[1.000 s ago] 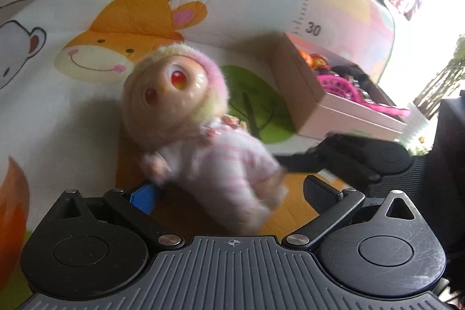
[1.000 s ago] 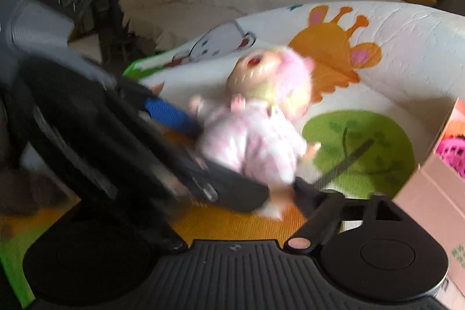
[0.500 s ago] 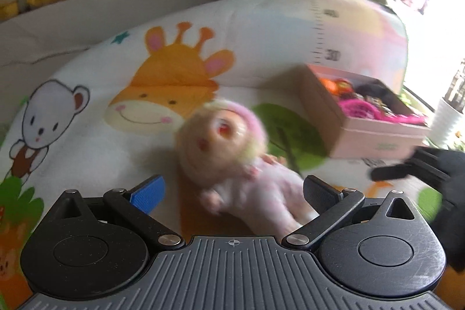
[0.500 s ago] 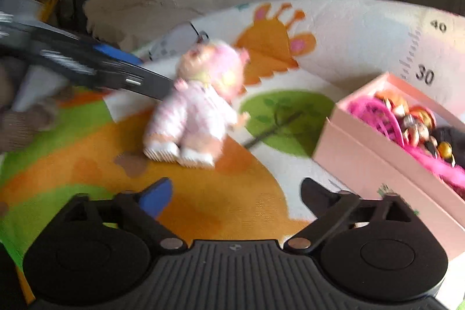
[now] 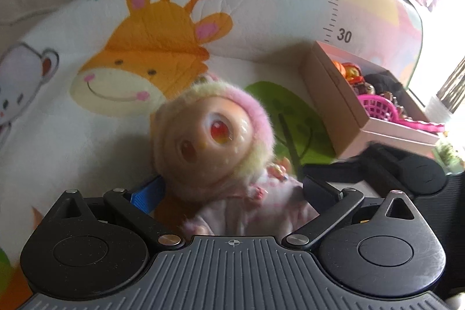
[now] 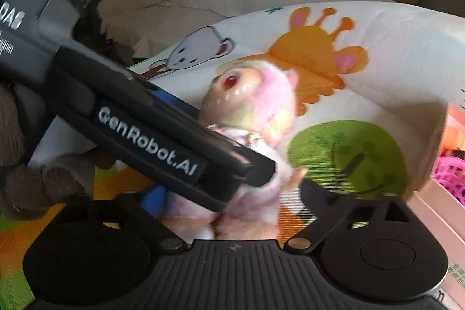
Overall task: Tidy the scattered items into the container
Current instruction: 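Grasp the pink plush doll with the left tool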
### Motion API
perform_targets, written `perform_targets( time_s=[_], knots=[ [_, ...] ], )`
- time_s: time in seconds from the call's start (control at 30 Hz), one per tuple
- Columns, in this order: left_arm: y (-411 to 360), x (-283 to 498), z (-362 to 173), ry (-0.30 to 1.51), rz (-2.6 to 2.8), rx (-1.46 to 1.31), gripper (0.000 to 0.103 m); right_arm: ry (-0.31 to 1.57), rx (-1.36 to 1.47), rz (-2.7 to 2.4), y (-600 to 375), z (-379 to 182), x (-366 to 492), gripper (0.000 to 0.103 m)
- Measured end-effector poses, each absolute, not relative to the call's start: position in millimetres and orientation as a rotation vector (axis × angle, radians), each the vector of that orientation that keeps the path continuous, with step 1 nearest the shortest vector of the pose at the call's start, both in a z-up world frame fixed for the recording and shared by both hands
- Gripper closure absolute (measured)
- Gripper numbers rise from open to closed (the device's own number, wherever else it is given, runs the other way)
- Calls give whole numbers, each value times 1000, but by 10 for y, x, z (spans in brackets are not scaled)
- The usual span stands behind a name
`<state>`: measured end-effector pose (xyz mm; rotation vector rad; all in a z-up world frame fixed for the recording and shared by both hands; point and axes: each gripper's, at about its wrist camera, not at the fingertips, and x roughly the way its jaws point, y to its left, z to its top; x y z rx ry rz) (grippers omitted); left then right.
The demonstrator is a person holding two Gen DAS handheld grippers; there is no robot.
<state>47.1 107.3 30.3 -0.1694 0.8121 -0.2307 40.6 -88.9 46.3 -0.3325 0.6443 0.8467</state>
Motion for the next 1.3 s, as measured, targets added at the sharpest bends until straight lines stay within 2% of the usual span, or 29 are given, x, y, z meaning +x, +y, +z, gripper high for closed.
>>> perform_targets(
  time_s=[0.03, 0.63, 0.7, 0.77, 1.2, 1.3],
  knots=[
    [1075, 444, 297, 817, -244, -184, 0, 639, -350, 857, -885, 457, 362, 26],
    [1046, -461, 495, 713, -278, -82, 0, 609, -502, 798, -1685, 484, -156, 28],
    [1054, -525, 515, 701, -270, -68, 0, 609, -490, 762, -1747, 464, -141, 20],
    [1037, -465, 513, 701, -272, -62, 0, 618, -458, 740, -1791, 459, -124, 17],
    [1089, -172, 655, 599, -304, 30, 1, 626, -196, 734, -1999, 687, 101, 14],
    [1078, -89, 598, 626, -277, 61, 0, 615, -172, 765, -1904, 714, 106, 13]
  ],
)
